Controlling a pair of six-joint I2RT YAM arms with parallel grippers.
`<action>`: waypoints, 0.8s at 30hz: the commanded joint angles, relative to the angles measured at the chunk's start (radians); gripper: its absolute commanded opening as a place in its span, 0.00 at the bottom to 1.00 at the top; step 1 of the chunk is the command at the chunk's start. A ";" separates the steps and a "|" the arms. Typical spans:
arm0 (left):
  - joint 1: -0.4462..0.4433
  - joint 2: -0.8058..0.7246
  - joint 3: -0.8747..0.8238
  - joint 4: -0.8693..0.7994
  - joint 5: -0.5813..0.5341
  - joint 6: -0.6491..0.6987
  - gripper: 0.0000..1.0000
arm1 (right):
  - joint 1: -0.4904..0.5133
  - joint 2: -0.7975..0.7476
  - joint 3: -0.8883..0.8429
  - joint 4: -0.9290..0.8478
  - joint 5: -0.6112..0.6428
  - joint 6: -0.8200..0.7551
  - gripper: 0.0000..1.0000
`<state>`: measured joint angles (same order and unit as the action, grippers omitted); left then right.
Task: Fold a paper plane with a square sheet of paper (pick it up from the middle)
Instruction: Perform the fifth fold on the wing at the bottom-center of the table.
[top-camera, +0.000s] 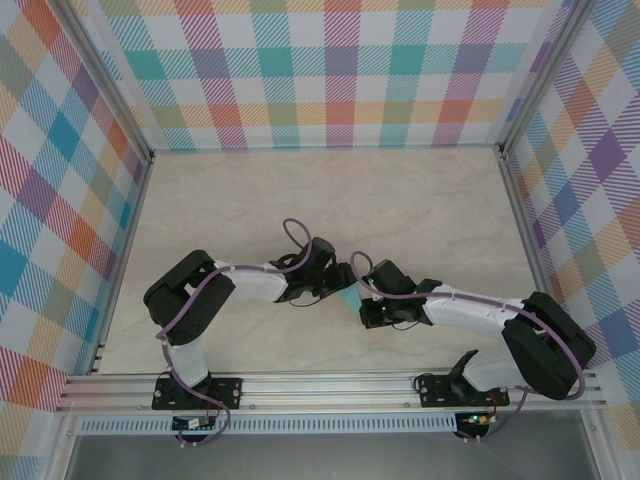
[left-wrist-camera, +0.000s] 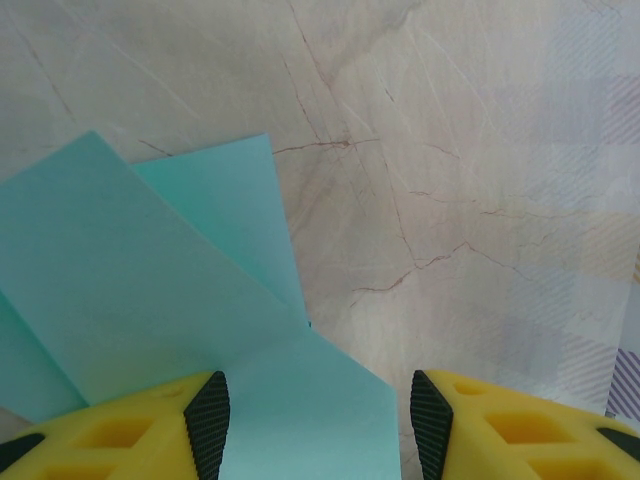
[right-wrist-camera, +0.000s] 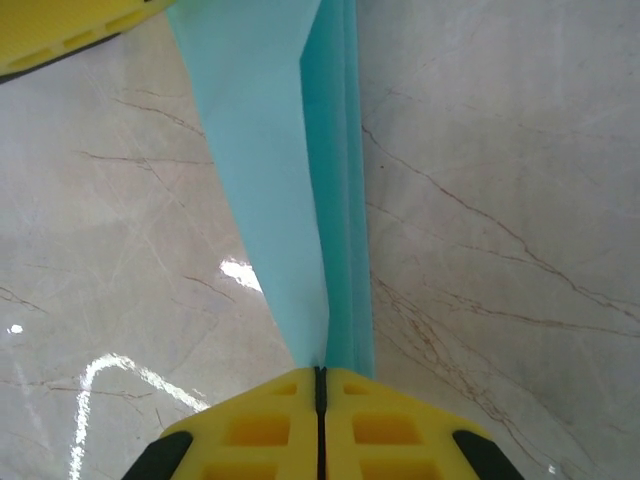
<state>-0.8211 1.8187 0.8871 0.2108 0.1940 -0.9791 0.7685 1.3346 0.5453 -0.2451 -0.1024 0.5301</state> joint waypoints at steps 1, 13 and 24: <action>0.003 0.098 -0.014 -0.033 0.005 0.010 0.54 | -0.042 0.016 -0.041 0.037 -0.106 -0.007 0.07; 0.002 0.105 -0.015 -0.037 0.004 0.008 0.54 | -0.185 0.019 -0.080 0.064 -0.276 0.015 0.09; 0.002 0.103 -0.008 -0.036 0.003 0.008 0.54 | -0.186 -0.027 -0.033 -0.008 -0.320 -0.069 0.34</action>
<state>-0.8211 1.8206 0.8890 0.2096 0.1940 -0.9794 0.5880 1.3003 0.4843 -0.2153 -0.3874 0.5030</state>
